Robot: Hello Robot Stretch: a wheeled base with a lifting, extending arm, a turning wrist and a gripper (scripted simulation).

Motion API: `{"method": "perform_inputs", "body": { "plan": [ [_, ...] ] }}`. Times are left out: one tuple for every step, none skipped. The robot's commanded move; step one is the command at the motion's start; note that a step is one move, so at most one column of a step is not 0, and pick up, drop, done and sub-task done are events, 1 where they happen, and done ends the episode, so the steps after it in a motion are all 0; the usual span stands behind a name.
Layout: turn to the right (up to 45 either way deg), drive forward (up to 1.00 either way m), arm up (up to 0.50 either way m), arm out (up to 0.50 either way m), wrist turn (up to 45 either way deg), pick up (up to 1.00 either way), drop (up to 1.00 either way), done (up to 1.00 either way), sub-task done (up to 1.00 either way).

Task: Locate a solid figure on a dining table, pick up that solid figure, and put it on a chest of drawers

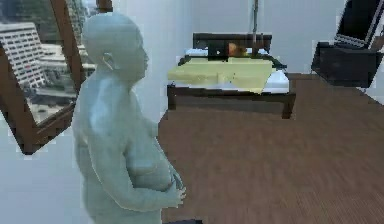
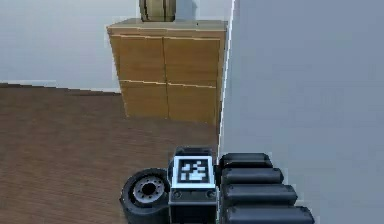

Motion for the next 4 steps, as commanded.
{"method": "perform_inputs", "body": {
  "plan": [
    [45.0, 0.0, 0.0, 0.0, 0.0, 0.0, 0.0, 0.0, 0.0],
    [15.0, 0.0, 0.0, 0.0, 0.0, 0.0, 0.0, 0.0, 0.0],
    [0.0, 0.7, 0.0, 0.0, 0.0, 0.0, 0.0, 0.0, 0.0],
    [39.0, 0.0, 0.0, 0.0, 0.0, 0.0, 0.0, 0.0, 0.0]
  ]
}}
